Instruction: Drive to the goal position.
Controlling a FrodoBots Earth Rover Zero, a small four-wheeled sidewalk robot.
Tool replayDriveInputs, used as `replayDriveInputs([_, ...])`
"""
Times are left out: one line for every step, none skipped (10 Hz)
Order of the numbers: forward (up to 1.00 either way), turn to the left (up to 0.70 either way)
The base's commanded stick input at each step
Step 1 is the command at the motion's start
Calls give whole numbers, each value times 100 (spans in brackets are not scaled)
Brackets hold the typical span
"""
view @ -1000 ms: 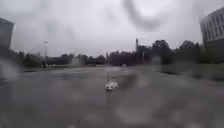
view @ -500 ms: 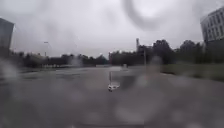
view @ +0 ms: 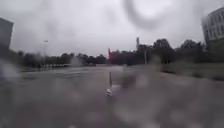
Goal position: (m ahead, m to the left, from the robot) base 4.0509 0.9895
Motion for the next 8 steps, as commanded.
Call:
replayDriveInputs([100,-18])
replayDriveInputs([100,0])
replayDriveInputs([100,-4])
replayDriveInputs([100,-17])
replayDriveInputs([74,-32])
replayDriveInputs([0,-45])
replayDriveInputs([0,-45])
replayDriveInputs([0,-45])
